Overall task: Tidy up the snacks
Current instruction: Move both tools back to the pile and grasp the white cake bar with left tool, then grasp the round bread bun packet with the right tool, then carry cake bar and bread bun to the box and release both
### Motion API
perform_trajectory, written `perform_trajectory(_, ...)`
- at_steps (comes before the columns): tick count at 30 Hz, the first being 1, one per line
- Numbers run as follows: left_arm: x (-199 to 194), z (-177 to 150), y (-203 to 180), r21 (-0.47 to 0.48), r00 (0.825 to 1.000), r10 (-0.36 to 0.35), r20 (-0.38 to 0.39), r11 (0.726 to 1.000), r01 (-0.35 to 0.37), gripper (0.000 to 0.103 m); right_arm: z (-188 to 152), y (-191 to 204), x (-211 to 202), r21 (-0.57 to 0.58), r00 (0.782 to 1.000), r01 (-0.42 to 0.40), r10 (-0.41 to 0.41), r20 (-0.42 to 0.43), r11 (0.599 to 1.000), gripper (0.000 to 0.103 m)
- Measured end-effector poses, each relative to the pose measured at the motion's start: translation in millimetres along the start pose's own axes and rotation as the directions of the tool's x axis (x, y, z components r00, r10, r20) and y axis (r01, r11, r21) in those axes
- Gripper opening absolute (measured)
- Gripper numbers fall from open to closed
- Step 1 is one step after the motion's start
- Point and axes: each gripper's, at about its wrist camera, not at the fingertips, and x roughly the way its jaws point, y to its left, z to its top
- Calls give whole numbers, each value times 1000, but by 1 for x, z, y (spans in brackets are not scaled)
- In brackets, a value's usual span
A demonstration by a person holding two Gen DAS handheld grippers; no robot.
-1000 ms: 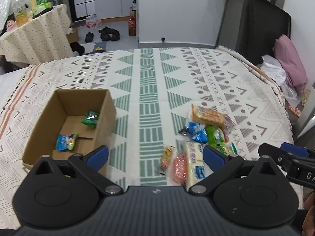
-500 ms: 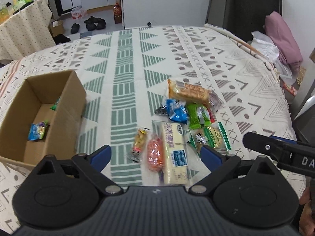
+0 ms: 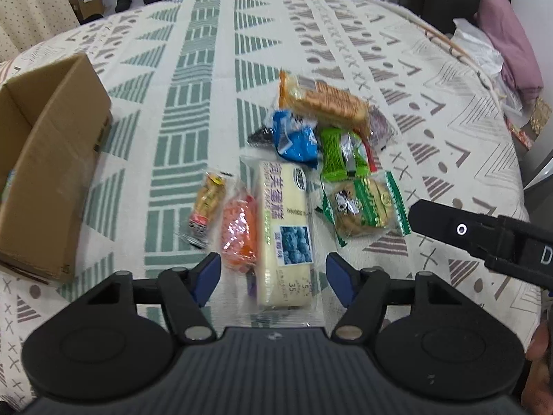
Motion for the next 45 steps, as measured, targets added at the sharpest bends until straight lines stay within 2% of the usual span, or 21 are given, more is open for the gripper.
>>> perform_trajectory(6, 23, -2, -3, -21, 999, 23, -31, 1000, -23, 64, -1, 4, 16, -34, 998, 22, -23, -51, 999, 68)
perform_trajectory(8, 29, -2, -3, -27, 999, 26, -43, 999, -28, 51, 0, 4, 22, -45, 997, 34, -37, -64, 998, 68)
perform_trajectory(10, 29, -4, -1, -43, 999, 20, -42, 999, -22, 43, 1, 4, 28, -47, 996, 29, -32, -81, 998, 68)
perform_trajectory(14, 25, -3, 2, -63, 999, 9, -35, 998, -11, 35, 5, 4, 43, -49, 992, 2, -9, -125, 999, 68)
perform_trajectory(21, 9, -3, 9, -67, 1000, -15, -13, 998, 14, 31, 6, 7, 57, -69, 989, 12, -22, -147, 998, 68)
perform_trajectory(31, -19, 4, 25, -43, 999, -28, 44, 999, 29, 30, 8, 20, 72, -170, 986, 76, -100, -134, 982, 70)
perform_trajectory(41, -53, 13, 47, 8, 994, -35, 106, 999, 34, 30, 4, 40, 86, -294, 980, 121, -160, -115, 948, 73)
perform_trajectory(44, -61, 15, 57, 8, 992, -35, 124, 999, 34, 30, 3, 44, 85, -309, 983, 100, -142, -117, 946, 59)
perform_trajectory(45, -63, 16, 60, 8, 991, -36, 129, 999, 35, 30, 3, 45, 84, -311, 984, 89, -131, -118, 946, 58)
